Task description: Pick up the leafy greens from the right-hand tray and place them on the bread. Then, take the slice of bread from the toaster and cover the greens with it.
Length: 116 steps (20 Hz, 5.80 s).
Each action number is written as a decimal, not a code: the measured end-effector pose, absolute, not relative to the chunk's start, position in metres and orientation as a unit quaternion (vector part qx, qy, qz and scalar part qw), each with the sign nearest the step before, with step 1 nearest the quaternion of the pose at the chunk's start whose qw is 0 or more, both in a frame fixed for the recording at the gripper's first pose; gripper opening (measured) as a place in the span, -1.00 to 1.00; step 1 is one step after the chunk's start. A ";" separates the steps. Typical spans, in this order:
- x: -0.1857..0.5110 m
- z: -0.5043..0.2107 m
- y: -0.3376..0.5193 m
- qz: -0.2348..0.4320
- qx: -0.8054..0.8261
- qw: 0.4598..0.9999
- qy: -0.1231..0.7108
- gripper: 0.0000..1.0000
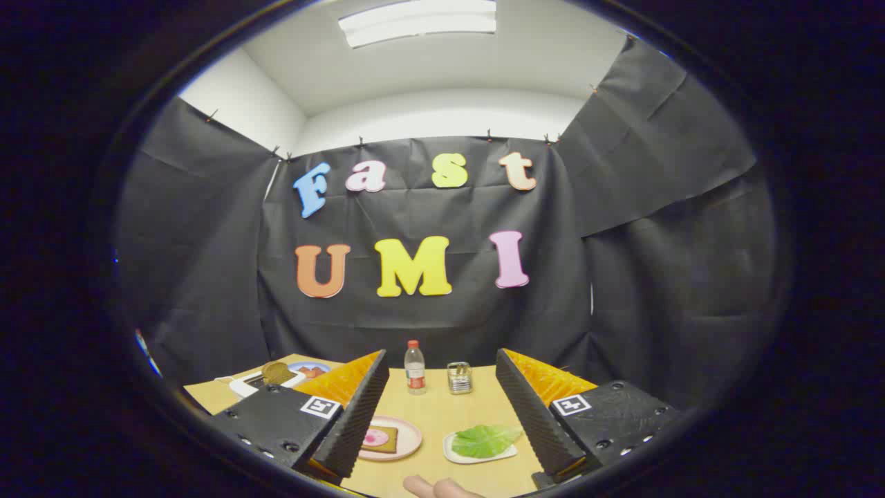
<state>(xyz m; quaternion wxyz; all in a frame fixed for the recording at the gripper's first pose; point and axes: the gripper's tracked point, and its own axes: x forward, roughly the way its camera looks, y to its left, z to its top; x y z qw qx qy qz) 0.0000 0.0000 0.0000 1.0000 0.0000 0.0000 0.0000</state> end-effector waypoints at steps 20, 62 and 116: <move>0.011 -0.036 -0.018 -0.050 -0.011 0.998 0.022 0.90; 0.186 -0.322 -0.166 -0.126 -0.105 0.929 0.331 -0.26; 0.215 -0.298 0.143 0.089 -0.019 0.951 0.295 -0.98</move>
